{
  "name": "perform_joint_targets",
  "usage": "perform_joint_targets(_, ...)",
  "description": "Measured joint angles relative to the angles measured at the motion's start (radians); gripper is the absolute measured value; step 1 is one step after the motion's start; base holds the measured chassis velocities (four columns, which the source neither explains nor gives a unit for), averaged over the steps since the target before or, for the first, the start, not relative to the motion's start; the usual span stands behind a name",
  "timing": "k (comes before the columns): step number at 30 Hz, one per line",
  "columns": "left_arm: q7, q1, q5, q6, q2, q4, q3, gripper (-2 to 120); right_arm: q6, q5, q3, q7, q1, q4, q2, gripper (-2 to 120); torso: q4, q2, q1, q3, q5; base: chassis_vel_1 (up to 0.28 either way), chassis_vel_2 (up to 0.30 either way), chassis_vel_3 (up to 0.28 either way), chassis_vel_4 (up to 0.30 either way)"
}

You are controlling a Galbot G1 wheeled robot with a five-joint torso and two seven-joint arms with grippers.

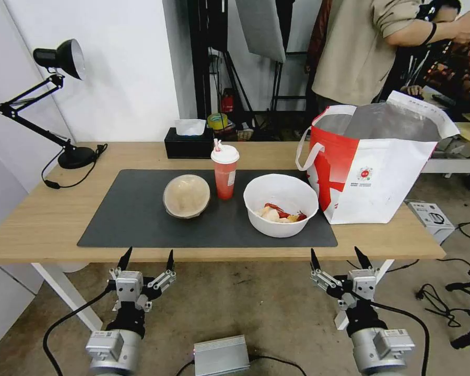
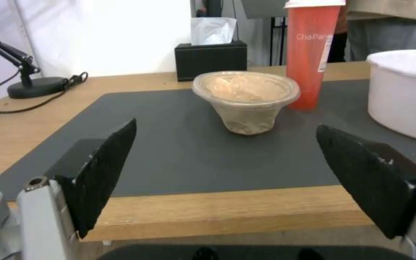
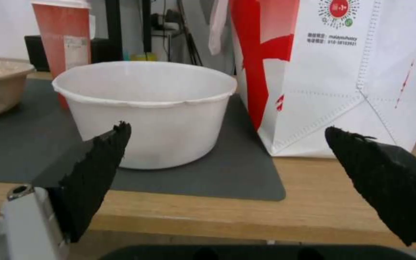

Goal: Pick up the trash from the table and place it into the takeout bag.

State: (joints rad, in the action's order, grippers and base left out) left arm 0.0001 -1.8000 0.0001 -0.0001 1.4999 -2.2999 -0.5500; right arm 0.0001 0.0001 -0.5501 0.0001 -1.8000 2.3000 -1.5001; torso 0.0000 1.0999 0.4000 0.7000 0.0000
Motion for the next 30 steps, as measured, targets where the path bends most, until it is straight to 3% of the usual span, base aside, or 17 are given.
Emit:
perform_joint_targets(16, 0.002, 0.0, -0.005, -0.002, -0.001, 0.0, -0.004, 100, 0.0, 0.003, -0.001, 0.0, 0.0, 0.0, 0.005, 100, -0.0001, 0.0, 0.0, 0.0, 0.0, 0.0, 0.0, 0.0, 0.0)
perform_joint_targets(19, -0.002, -0.001, -0.038, -0.025, -0.014, -0.003, -0.037, 100, -0.011, 0.038, -0.02, 0.015, 0.006, 0.004, 0.054, 100, -0.0002, 0.0, 0.0, 0.0, 0.0007, 0.0, 0.0, 0.0, 0.0)
perform_joint_targets(20, 0.004, -0.002, -0.045, -0.026, -0.014, -0.003, -0.036, 100, -0.023, 0.072, -0.036, 0.027, 0.014, 0.011, 0.097, 100, 0.0, 0.0, 0.0, 0.0, -0.0006, 0.0, 0.0, 0.0, 0.0)
perform_joint_targets(23, 0.002, -0.005, -0.12, -0.074, -0.037, -0.011, -0.091, 100, -0.05, 0.149, -0.077, 0.06, 0.029, 0.026, 0.2, 100, 0.0, 0.0, 0.0, 0.0, 0.0004, 0.0, 0.0, 0.0, 0.0)
perform_joint_targets(24, 0.002, -0.005, -0.12, -0.074, -0.037, -0.011, -0.091, 100, -0.05, 0.149, -0.077, 0.06, 0.029, 0.026, 0.2, 100, 0.0, 0.0, 0.0, 0.0, 0.0004, 0.0, 0.0, 0.0, 0.0)
perform_joint_targets(30, -0.003, -0.015, -0.301, -0.19, -0.092, -0.033, -0.218, 100, -0.099, 0.288, -0.148, 0.117, 0.059, 0.054, 0.388, 100, 0.0, 0.0, 0.0, 0.0, 0.0001, 0.0, 0.0, 0.0, 0.0)
